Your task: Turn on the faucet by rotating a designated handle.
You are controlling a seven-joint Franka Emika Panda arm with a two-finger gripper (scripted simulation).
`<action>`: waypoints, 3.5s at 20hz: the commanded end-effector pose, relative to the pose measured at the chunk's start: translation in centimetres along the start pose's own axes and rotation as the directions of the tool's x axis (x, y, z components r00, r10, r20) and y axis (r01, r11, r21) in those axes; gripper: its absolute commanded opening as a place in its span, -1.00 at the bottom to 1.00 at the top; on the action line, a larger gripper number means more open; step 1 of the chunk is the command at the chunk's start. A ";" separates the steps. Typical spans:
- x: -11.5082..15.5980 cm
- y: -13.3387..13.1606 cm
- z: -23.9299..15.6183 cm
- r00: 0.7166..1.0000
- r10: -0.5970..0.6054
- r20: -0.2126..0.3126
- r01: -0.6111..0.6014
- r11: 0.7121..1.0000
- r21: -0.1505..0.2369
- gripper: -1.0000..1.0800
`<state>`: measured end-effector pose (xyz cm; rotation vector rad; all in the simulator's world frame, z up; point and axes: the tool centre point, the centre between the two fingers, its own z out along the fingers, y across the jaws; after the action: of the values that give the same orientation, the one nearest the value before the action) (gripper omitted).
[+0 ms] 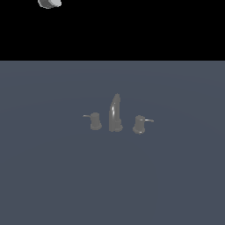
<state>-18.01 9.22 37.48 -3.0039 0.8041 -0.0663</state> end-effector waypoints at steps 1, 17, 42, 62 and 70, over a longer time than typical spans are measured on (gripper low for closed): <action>0.4 -1.1 1.5 0.998 0.055 0.001 -0.055 0.998 -0.001 -1.00; 4.2 -6.7 10.1 0.932 0.362 0.004 -0.362 0.932 -0.010 -1.00; 12.3 -11.4 22.3 0.688 0.726 -0.009 -0.725 0.688 -0.032 -1.00; 20.1 -12.0 31.9 0.388 0.921 -0.028 -0.921 0.387 -0.045 -1.00; 20.5 -11.9 32.3 0.371 0.928 -0.026 -0.928 0.369 -0.046 -1.00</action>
<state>7.28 9.90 6.37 -2.0572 2.3753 -0.0003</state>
